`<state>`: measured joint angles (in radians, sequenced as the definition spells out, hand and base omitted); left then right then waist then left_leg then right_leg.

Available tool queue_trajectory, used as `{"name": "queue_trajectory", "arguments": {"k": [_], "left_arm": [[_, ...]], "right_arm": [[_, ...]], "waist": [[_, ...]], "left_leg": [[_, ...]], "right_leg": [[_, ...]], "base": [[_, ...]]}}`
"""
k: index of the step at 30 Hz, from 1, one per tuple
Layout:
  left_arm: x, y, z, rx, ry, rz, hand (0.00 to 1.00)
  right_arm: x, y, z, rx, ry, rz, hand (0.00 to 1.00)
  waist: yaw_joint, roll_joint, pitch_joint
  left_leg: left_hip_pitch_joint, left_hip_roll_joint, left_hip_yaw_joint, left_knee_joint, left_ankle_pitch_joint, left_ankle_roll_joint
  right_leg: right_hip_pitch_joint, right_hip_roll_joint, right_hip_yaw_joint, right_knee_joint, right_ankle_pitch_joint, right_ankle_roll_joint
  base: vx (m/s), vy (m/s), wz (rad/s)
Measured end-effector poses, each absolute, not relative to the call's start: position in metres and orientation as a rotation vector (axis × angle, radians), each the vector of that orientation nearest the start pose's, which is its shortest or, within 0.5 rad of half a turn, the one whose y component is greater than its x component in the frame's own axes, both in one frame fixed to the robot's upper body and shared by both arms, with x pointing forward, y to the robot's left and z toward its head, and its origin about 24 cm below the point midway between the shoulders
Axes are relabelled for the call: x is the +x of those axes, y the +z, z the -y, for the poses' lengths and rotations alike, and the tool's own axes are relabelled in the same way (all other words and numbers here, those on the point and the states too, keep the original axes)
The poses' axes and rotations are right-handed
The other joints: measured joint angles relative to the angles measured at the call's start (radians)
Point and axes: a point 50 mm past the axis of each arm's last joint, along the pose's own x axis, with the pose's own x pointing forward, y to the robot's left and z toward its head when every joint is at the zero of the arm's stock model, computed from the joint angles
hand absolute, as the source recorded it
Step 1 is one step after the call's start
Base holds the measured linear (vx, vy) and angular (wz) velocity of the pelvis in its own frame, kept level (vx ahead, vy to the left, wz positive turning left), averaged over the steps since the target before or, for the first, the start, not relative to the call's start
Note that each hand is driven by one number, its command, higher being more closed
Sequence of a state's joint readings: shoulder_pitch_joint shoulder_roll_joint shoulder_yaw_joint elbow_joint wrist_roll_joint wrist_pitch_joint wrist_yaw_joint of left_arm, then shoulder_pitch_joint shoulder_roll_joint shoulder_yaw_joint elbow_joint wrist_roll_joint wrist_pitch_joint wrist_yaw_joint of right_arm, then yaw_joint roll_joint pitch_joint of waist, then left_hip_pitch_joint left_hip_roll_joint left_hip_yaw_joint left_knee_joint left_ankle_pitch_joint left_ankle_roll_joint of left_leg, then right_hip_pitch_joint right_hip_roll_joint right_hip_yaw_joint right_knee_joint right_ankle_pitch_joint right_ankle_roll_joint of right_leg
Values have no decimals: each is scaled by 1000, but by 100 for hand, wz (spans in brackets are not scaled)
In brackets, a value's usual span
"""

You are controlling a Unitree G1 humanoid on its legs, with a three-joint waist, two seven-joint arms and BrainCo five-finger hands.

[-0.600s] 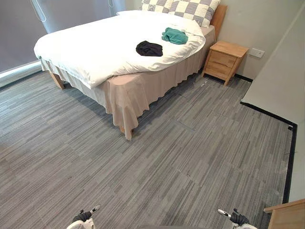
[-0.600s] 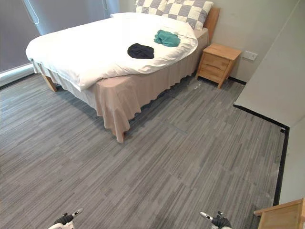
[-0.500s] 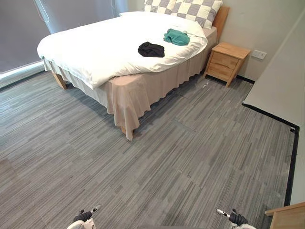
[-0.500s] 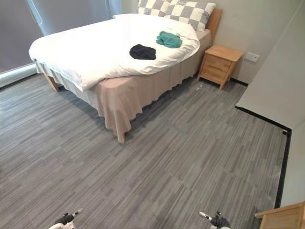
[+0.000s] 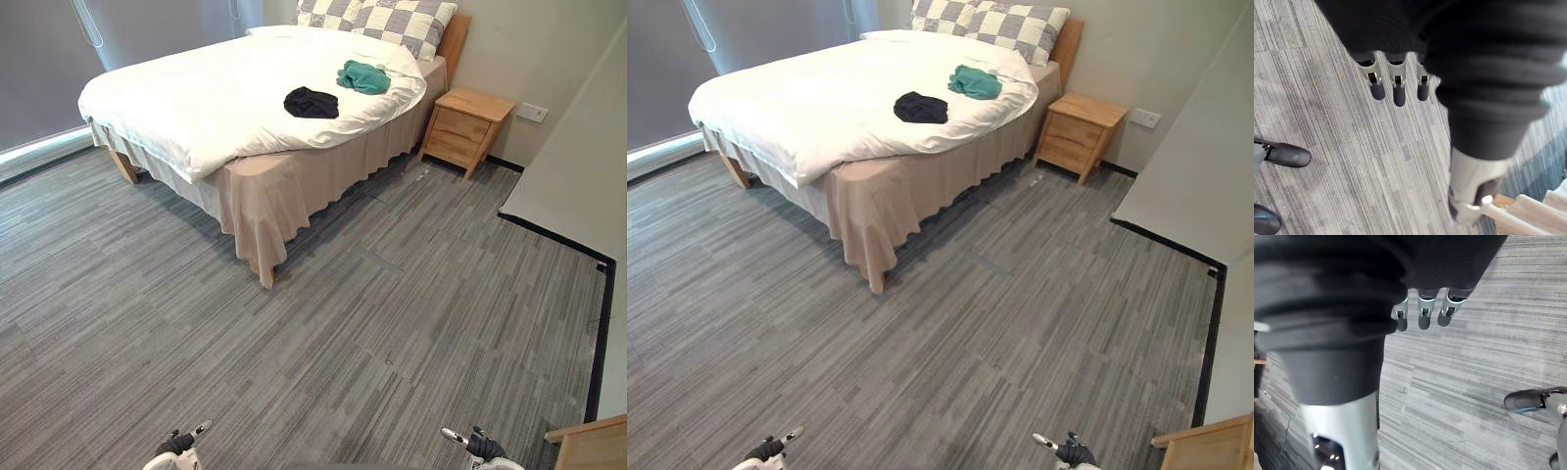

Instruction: Tidy the bed and pick cloth on bed and put in laundry

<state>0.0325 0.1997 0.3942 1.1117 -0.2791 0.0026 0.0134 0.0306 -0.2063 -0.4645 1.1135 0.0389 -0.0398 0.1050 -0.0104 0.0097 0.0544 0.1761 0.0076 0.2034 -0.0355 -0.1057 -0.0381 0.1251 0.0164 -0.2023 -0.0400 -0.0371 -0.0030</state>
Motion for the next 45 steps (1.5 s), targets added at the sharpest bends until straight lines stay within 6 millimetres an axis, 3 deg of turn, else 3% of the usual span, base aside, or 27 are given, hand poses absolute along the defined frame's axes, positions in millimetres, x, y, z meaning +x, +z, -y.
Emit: {"name": "queue_trajectory", "arguments": {"k": [12,13,14,16,17,18,19,20,22,24,25,27,28,29,30,31,33,35,36,37,38,40,41,42,43,45], "left_arm": [[84,-150,-265,-279,633,-1007,0],[84,-151,-263,-268,616,-1013,0],[84,-151,-262,-253,598,-1021,0],[86,-152,-258,-240,574,-1027,0],[86,-152,-259,-240,576,-1023,0],[82,-151,-262,-242,594,-1014,0],[76,-151,-264,-243,607,-1017,0],[70,-151,-268,-242,625,-1022,0],[72,-148,-276,-226,634,-1003,0],[83,-143,-282,-212,628,-963,0],[88,-140,-284,-208,625,-945,0],[98,-137,-287,-221,618,-928,0],[99,-139,-282,-251,620,-924,0],[98,-141,-277,-271,620,-929,0],[94,-144,-273,-281,622,-940,0],[91,-145,-270,-298,636,-942,0],[85,-148,-266,-322,653,-958,0],[71,-152,-261,-331,658,-997,0],[69,-153,-261,-331,660,-1001,0],[64,-153,-263,-326,670,-1004,0],[59,-153,-263,-321,670,-1005,0],[56,-155,-259,-336,657,-1010,0],[53,-157,-252,-356,656,-1020,0],[48,-159,-247,-372,661,-1033,0],[47,-160,-244,-382,662,-1033,0],[47,-162,-233,-418,661,-1024,0]], "right_arm": [[93,-146,273,96,-421,-1034,0],[96,-145,272,92,-412,-1030,0],[100,-145,270,90,-400,-1025,0],[100,-146,267,76,-381,-1031,0],[104,-146,264,68,-362,-1030,0],[106,-147,259,72,-350,-1031,0],[103,-148,259,75,-353,-1040,0],[102,-149,258,76,-354,-1043,0],[103,-149,257,76,-349,-1040,0],[105,-148,257,71,-341,-1033,0],[106,-148,255,67,-327,-1033,0],[101,-151,250,78,-322,-1051,0],[98,-152,250,77,-322,-1063,0],[95,-152,250,72,-319,-1069,0],[92,-153,251,69,-321,-1078,0],[91,-152,254,58,-323,-1082,0],[94,-150,256,55,-321,-1073,0],[92,-151,255,27,-289,-1089,0],[90,-152,254,17,-279,-1098,0],[90,-154,251,12,-259,-1110,0],[90,-154,249,-7,-234,-1116,0],[92,-153,251,-28,-224,-1100,0],[103,-149,253,-48,-215,-1060,0],[113,-145,252,-65,-200,-1016,0],[118,-143,251,-72,-193,-997,0],[125,-139,251,-78,-192,-956,0]], "waist": [[0,0,3],[4,1,15],[5,-5,35],[2,-20,52],[15,-5,66],[17,-26,92],[14,-19,103],[14,-22,105],[11,-11,119],[10,-14,129],[11,-25,135],[10,-53,153],[10,-40,173],[-1,-13,169],[-7,7,153],[2,8,152],[6,14,152],[-7,27,145],[-6,29,145],[-4,29,149],[1,6,161],[21,1,169],[51,11,179],[63,14,185],[67,11,188],[71,12,191]], "left_leg": [[1,-1,8,3,-2,2],[-2,0,16,6,-16,12],[-1,-5,27,21,-42,27],[-3,-8,39,44,-60,35],[-7,-3,57,66,-65,44],[10,-2,62,107,-76,44],[29,3,60,115,-82,41],[51,19,59,116,-91,31],[67,81,42,124,-105,6],[67,129,32,115,-118,-33],[71,138,31,107,-128,-51],[91,141,15,114,-172,-96],[132,169,6,122,-208,-111],[149,211,3,124,-233,-91],[155,232,-3,124,-256,-31],[146,253,-27,205,-209,-12],[95,282,-59,327,-154,-36],[-68,342,-140,688,2,-47],[-116,352,-147,790,13,-58],[-218,347,-161,997,-5,-65],[-312,297,-150,1104,-38,-67],[-389,243,-111,1095,-71,-64],[-446,218,-41,1023,-104,-50],[-476,196,34,933,-120,-35],[-493,185,69,887,-121,-34],[-492,149,225,633,-77,-14]], "right_leg": [[-6,0,20,11,-5,-8],[-37,-6,19,79,-46,-10],[-85,-29,16,204,-121,22],[-177,-61,2,398,-170,71],[-253,-97,-27,578,-172,60],[-336,-183,-83,818,-173,27],[-358,-218,-106,868,-177,35],[-369,-229,-107,861,-194,64],[-373,-184,-104,714,-199,79],[-396,-146,-93,441,-109,84],[-408,-144,-73,297,-26,94],[-416,-180,-27,179,57,113],[-423,-180,-42,260,114,87],[-448,-160,-56,364,90,72],[-491,-148,-69,474,16,31],[-525,-135,-70,580,-85,-29],[-510,-111,-76,595,-123,-49],[-402,-51,-110,510,-165,-66],[-364,-29,-113,473,-167,-69],[-265,8,-115,375,-166,-75],[-170,22,-115,295,-156,-88],[-99,37,-108,237,-149,-93],[-37,56,-96,191,-146,-99],[7,57,-84,166,-156,-101],[26,56,-79,156,-160,-95],[90,42,-84,135,-194,-52]], "base": [[-7,-3,-3],[-77,-17,-5],[-84,-5,-2],[-48,14,-7],[4,21,-13],[41,26,-12],[147,7,-1],[251,-50,1],[321,-170,16],[264,-240,16],[240,-251,12],[383,-468,19],[409,-501,31],[308,-340,35],[462,-405,18],[487,-423,-8],[434,-410,-19],[500,-395,14],[527,-312,28],[591,-315,33],[579,-302,30],[438,-207,-16],[533,-169,-52],[552,-136,-45],[490,-61,-26],[535,-20,-15]]}}
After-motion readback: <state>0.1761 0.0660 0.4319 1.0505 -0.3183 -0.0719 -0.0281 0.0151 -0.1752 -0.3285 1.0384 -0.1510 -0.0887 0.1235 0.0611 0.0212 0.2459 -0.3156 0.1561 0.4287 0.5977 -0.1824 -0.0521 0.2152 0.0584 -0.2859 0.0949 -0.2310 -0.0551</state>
